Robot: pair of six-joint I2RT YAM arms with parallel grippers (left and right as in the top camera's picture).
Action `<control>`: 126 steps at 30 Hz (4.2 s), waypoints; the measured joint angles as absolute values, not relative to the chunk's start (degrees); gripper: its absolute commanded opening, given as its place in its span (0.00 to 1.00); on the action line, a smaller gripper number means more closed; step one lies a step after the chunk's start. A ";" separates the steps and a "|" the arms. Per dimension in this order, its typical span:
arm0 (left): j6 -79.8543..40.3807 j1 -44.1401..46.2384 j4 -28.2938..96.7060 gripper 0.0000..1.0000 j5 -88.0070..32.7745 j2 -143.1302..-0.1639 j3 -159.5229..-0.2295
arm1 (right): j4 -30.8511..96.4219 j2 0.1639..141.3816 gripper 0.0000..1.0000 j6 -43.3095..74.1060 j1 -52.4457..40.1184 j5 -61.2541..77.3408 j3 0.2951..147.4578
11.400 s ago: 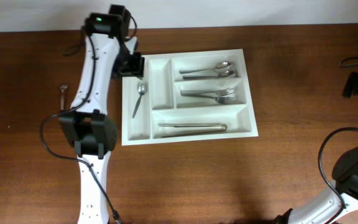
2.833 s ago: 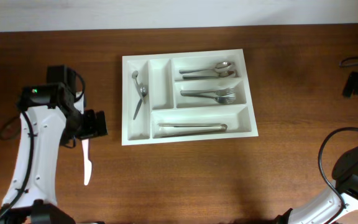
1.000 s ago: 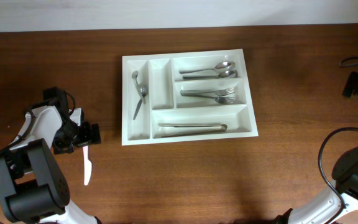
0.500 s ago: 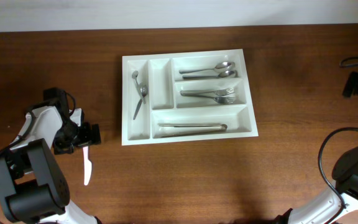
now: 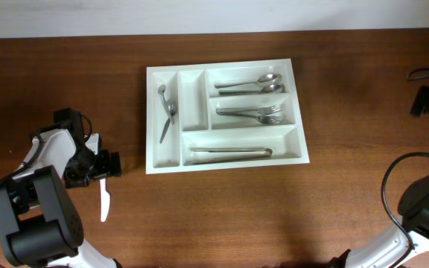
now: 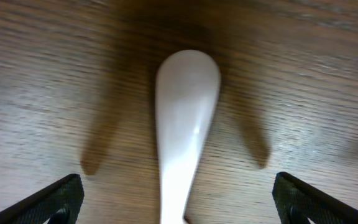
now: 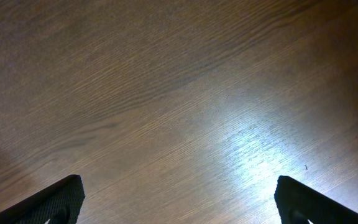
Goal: Pack container
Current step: 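Lower the left gripper around the white knife handle and close it, then lift the white knife and carry it over the tray's narrow middle compartment, then lower the knife into the narrow compartment and open the left gripper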
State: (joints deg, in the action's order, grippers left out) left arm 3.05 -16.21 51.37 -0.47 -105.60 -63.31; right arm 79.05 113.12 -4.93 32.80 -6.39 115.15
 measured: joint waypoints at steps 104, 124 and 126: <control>-10.46 18.46 35.70 0.02 -3.49 -109.67 -94.83 | 79.05 113.12 0.99 -4.95 32.80 -6.39 115.15; -19.57 20.56 29.74 0.02 0.75 -118.30 -95.00 | 79.02 113.12 0.99 -4.93 32.80 -6.39 115.15; -19.57 20.47 28.80 0.03 0.89 -118.30 -95.00 | 79.05 113.12 0.99 -4.91 32.80 -6.39 115.15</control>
State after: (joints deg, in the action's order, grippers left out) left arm -19.57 20.47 28.80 0.89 -118.30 -95.00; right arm 79.05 113.12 -4.91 32.80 -6.39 115.15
